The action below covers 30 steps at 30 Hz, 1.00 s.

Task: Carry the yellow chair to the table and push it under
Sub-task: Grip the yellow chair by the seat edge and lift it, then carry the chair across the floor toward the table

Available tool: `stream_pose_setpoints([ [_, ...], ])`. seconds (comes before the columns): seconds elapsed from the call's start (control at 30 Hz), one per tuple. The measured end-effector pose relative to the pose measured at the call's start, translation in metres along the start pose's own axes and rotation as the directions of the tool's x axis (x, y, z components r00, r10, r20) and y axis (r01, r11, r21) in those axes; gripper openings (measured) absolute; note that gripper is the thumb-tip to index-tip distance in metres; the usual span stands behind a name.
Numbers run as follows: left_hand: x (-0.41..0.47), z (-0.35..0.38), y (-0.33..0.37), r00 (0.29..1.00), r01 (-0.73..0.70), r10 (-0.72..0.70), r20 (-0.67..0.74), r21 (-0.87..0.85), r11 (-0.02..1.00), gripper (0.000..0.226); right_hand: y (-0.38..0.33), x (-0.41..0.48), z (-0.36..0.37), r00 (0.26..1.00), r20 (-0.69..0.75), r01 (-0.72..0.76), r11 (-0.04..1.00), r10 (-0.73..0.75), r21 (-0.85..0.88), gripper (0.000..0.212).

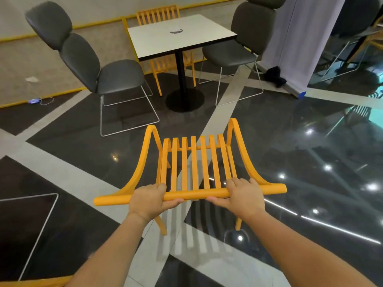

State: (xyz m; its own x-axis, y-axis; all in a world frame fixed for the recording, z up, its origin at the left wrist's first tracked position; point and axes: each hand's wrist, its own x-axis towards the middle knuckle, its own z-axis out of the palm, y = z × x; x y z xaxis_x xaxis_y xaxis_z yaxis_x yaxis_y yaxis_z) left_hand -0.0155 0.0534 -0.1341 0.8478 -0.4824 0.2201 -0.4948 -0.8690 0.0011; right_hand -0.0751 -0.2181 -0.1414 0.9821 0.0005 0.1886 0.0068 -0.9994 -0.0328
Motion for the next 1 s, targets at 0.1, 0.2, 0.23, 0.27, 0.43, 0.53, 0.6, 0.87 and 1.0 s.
stream_pose_setpoints([
  [0.1, 0.0, 0.002, -0.001, 0.999, -0.019, 0.019, -0.044, 0.005, 1.0, 0.077, -0.001, 0.002, 0.001, 1.0, -0.005, 0.0, 1.0, 0.0, -0.005, 0.086],
  [0.2, 0.002, 0.004, -0.004, 0.996, -0.035, 0.035, -0.076, -0.002, 0.999, 0.078, -0.003, 0.005, 0.002, 1.0, -0.027, 0.003, 1.0, -0.003, 0.01, 0.091],
  [0.23, 0.002, 0.005, -0.005, 0.996, -0.039, 0.038, -0.079, -0.007, 0.999, 0.078, -0.004, 0.006, 0.002, 0.999, -0.035, 0.005, 1.0, -0.005, 0.009, 0.091],
  [0.27, 0.002, 0.006, -0.005, 0.996, -0.043, 0.042, -0.084, -0.012, 0.999, 0.078, -0.004, 0.006, 0.002, 0.999, -0.039, 0.01, 1.0, -0.01, 0.008, 0.092],
  [0.43, 0.003, 0.009, -0.008, 0.992, -0.062, 0.061, -0.108, -0.013, 0.998, 0.076, 0.0, 0.008, 0.006, 0.99, -0.13, 0.049, 0.999, -0.049, -0.002, 0.081],
  [0.53, 0.006, 0.013, -0.009, 0.984, -0.108, 0.107, -0.143, 0.002, 0.994, 0.075, 0.003, 0.008, 0.01, 0.977, -0.199, 0.082, 0.997, -0.082, -0.012, 0.076],
  [0.6, 0.008, 0.017, -0.009, 0.974, -0.146, 0.146, -0.173, 0.012, 0.989, 0.075, 0.006, 0.01, 0.013, 0.97, -0.227, 0.089, 0.996, -0.091, -0.019, 0.075],
  [0.87, 0.031, 0.026, -0.005, 0.946, -0.202, 0.203, -0.254, 0.029, 0.979, 0.072, 0.022, 0.025, 0.02, 0.956, -0.281, 0.089, 0.996, -0.087, -0.006, 0.078],
  [1.0, 0.048, 0.027, -0.003, 0.942, -0.212, 0.21, -0.264, 0.021, 0.977, 0.073, 0.029, 0.037, 0.022, 0.956, -0.282, 0.084, 0.996, -0.079, 0.007, 0.079],
])
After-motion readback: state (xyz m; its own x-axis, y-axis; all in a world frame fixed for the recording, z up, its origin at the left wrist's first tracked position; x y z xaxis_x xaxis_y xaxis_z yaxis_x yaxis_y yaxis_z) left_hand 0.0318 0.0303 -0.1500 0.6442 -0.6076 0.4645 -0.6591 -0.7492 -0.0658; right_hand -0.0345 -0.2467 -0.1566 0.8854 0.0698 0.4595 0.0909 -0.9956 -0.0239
